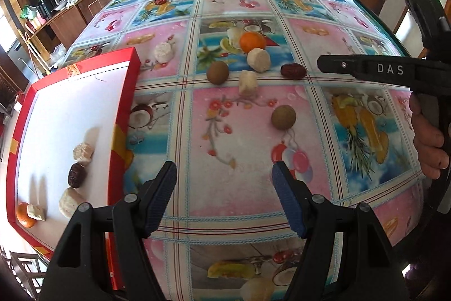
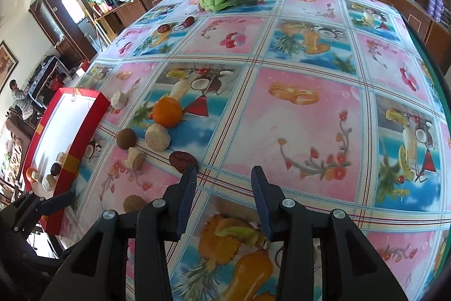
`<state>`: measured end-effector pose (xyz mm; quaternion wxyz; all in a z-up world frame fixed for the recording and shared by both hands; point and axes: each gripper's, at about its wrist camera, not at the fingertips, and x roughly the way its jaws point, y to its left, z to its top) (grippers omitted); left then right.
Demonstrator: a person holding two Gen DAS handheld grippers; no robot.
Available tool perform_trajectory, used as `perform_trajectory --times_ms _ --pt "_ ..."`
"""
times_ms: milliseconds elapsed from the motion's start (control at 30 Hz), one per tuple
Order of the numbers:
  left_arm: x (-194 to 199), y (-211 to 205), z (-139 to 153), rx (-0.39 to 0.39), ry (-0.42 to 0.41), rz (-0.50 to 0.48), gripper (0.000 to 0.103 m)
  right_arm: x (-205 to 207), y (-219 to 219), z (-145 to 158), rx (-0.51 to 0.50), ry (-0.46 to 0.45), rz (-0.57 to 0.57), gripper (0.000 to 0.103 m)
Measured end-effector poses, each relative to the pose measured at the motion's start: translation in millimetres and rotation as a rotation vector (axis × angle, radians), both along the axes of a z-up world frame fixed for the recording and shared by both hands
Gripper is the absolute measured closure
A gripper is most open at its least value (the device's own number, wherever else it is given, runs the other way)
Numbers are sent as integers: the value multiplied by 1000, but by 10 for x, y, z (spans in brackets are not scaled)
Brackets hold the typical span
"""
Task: Organize fruits
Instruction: 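Grasp the brown kiwi with the left gripper while the right gripper grasps a date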
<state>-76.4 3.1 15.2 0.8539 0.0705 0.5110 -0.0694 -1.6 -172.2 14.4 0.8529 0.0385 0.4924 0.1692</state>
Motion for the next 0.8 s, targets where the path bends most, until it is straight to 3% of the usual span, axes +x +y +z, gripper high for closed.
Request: perform_trajectory --times_ms 300,800 --pt "-22 -42 -27 -4 9 -9 32 -15 65 -24 13 22 46 63" --pt "152 -295 -30 -7 -1 -72 32 -17 205 -45 -3 -32 83 63"
